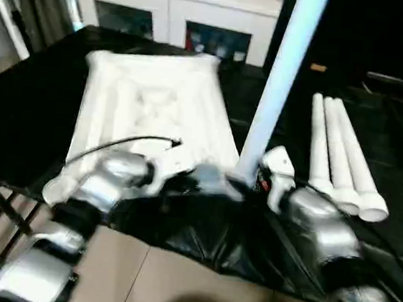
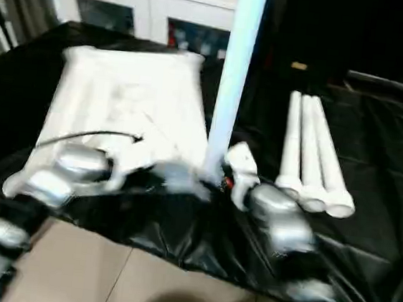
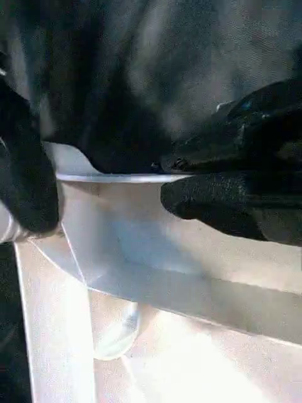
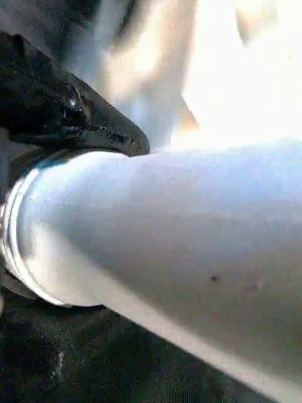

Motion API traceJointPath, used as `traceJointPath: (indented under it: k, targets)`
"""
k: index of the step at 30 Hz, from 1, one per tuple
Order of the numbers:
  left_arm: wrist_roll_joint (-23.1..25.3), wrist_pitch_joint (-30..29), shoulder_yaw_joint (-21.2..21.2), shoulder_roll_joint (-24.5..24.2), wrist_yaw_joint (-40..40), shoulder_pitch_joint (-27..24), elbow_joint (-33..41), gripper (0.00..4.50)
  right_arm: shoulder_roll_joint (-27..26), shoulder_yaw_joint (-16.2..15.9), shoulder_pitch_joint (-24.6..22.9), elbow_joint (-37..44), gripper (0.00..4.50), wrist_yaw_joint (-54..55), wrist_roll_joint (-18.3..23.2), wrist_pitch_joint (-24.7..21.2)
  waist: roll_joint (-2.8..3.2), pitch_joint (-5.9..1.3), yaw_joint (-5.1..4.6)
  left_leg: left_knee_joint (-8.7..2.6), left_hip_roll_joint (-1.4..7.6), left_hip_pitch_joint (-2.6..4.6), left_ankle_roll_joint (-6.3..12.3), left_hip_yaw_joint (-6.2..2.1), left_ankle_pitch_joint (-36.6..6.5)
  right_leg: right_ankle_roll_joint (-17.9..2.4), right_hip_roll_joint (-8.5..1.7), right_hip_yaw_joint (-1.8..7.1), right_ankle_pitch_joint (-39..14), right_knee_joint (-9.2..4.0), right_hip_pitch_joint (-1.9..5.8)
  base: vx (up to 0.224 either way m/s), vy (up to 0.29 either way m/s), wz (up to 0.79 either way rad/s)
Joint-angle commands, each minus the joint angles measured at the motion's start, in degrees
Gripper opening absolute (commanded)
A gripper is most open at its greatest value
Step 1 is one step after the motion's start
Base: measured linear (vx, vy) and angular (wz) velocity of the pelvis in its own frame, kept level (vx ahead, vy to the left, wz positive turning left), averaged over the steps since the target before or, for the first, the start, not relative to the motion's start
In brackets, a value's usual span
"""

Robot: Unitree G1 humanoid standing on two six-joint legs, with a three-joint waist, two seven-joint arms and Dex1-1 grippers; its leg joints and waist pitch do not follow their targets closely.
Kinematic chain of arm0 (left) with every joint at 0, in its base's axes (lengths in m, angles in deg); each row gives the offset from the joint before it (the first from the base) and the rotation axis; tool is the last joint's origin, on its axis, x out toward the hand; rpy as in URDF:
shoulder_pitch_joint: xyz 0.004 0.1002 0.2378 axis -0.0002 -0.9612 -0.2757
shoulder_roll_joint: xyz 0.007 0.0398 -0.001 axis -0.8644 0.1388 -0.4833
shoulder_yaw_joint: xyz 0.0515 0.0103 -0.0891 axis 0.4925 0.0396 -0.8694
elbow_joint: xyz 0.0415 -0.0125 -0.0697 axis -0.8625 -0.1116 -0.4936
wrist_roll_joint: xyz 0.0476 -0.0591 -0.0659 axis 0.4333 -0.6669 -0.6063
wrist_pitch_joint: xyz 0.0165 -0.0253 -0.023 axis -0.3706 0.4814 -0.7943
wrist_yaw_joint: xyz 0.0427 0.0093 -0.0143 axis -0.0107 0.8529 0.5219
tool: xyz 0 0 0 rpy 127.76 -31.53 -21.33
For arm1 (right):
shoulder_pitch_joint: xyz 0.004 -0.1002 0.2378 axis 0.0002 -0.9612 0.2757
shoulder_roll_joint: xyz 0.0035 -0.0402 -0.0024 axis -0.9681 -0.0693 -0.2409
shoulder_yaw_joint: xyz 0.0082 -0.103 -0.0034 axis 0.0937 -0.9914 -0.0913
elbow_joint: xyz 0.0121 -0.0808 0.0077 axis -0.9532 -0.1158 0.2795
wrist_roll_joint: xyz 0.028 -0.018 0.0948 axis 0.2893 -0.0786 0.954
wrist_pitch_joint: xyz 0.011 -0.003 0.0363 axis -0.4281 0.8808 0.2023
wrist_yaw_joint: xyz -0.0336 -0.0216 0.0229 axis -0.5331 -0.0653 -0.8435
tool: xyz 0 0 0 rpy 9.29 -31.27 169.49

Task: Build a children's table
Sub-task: Rotate leg to tighten

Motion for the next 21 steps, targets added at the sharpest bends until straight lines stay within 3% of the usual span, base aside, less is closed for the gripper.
traceJointPath:
  k: [1, 4, 6, 10, 12, 19, 21]
  targets:
    - [0.27, 0.18, 2.09, 4.9, -3.88, 1.3, 0.7, 0.0, -5.76, -4.73, -0.1, -2.6, 2.7, 2.12, -1.36, -0.9, -0.28, -3.2, 0.0, -4.02, 0.8, -0.57, 2.98, -0.03, -9.28, -6.74, -3.84, 3.07, -24.36, -5.78, 3.01, 0.0, 0.0, 0.0]
    - [0.52, 0.24, 2.72, 5.11, -3.25, 1.08, 1.32, 0.0, -6.24, -4.59, -0.08, -2.33, 2.7, 2.49, -1.61, -0.23, -0.24, -3.32, 0.14, -4.03, 0.89, -0.52, 3.78, -0.02, -9.21, -7.0, -3.84, 3.15, -22.37, -5.55, 2.94, 0.0, 0.0, 0.0]
    - [0.92, 1.21, 3.29, 4.36, -2.21, 1.14, 1.46, 0.0, -5.87, -3.76, -0.27, -1.56, 3.26, 1.41, -1.05, 0.44, -0.17, -3.3, 0.09, -4.1, 0.99, -0.68, 4.08, -0.07, -9.35, -7.33, -3.88, 3.14, -21.24, -5.44, 3.06, 0.0, 0.0, 0.0]
    - [1.27, 2.94, 3.41, 1.86, 0.28, 0.98, 2.1, 0.0, -4.13, -3.03, -0.33, -0.59, 3.62, -2.82, 0.18, 0.91, 0.04, -3.36, 0.02, -4.13, 1.0, -0.9, 4.36, -0.16, -9.57, -7.74, -3.94, 3.19, -20.35, -5.28, 3.28, 0.0, 0.0, 0.0]
    - [0.68, 5.63, 3.65, -1.08, 4.33, 0.42, 2.78, 0.0, -0.71, -4.68, -0.73, 0.69, 3.84, -8.26, -0.09, 2.72, 0.12, -3.47, 0.03, -4.1, 1.09, -0.97, 4.55, -0.23, -8.82, -8.77, -3.97, 3.22, -17.67, -4.93, 3.43, 0.0, 0.0, 0.0]
    - [-0.88, 10.11, 4.32, -6.94, 14.32, -0.76, 3.7, 0.0, 6.88, -8.68, -2.96, 5.7, 3.84, -25.19, 1.74, 3.62, 0.22, -3.81, 0.28, -3.86, 1.49, -0.9, 6.74, -0.05, -5.48, -13.07, -3.97, 3.53, -7.51, -3.53, 3.66, 0.0, 0.0, 0.0]
    - [-1.54, 10.52, 4.06, -7.99, 16.22, -0.67, 3.55, 0.0, 8.91, -9.95, -3.86, 7.89, 3.84, -30.33, 2.35, 3.15, 0.19, -3.75, 0.55, -3.84, 1.5, -0.87, 6.92, -0.02, -5.18, -13.21, -3.84, 3.48, -6.75, -3.47, 3.84, 0.0, 0.0, 0.0]
